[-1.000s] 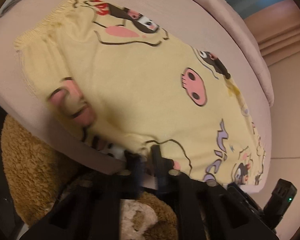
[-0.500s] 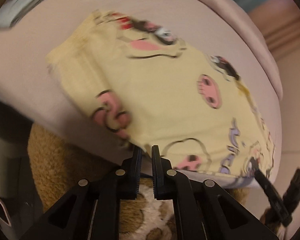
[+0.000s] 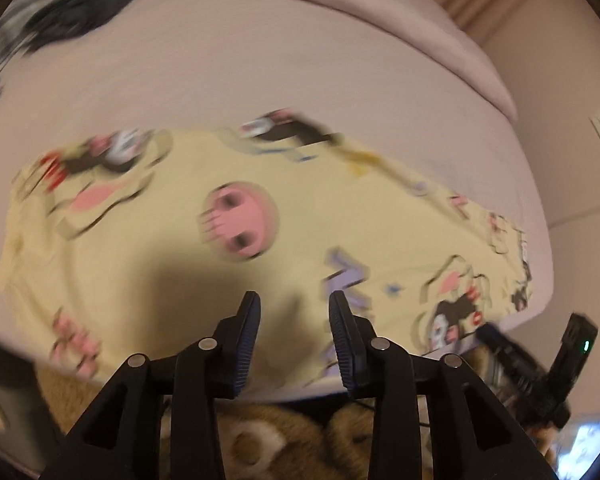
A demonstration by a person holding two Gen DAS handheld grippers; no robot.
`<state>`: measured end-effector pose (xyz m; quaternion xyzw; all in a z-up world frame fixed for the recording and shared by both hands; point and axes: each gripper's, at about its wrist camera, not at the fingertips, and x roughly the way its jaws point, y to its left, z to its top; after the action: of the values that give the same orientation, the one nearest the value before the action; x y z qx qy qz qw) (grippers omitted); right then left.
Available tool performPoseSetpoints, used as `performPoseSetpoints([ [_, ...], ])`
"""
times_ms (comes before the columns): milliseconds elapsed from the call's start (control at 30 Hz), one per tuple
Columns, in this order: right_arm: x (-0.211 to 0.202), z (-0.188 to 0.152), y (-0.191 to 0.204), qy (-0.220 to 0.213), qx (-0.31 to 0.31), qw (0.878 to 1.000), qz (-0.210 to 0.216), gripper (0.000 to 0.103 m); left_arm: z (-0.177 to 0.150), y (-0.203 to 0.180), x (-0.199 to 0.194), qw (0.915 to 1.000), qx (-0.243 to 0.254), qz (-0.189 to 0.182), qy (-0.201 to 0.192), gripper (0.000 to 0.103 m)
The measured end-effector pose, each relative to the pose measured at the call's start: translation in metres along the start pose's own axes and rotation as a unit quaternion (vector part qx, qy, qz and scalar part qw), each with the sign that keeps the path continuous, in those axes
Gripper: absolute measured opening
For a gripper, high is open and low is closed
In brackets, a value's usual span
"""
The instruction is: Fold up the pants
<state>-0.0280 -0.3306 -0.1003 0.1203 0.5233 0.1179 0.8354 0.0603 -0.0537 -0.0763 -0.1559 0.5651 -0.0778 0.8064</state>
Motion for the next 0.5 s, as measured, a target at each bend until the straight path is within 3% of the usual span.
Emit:
performPoseSetpoints([
  [133,-0.036,0.024,-0.071,-0.068,0.071,0.991,-0.089,0.063,0.012,-0.033,0.013,0.9985,0.039,-0.036,-0.018,0.044],
  [200,-0.048,0.031,-0.106,-0.099,0.107,0.979,-0.144,0.067,0.016,-0.045,0.028,0.9972,0.048,-0.048,-0.032,0.046],
  [267,-0.053,0.034,-0.133,-0.120,0.154,0.965,-0.175,0.073,0.016,-0.050,0.044,0.9974,0.055,-0.037,-0.027,0.046],
  [400,-0.045,0.034,-0.186,-0.126,0.216,0.958,-0.139,0.073,0.006,-0.039,0.095,0.9975,0.045,-0.036,0.042,0.046],
  [500,-0.039,0.033,-0.191,-0.138,0.210,0.959,-0.130,0.074,0.000,-0.034,0.092,0.9970,0.054,-0.054,0.010,0.046],
])
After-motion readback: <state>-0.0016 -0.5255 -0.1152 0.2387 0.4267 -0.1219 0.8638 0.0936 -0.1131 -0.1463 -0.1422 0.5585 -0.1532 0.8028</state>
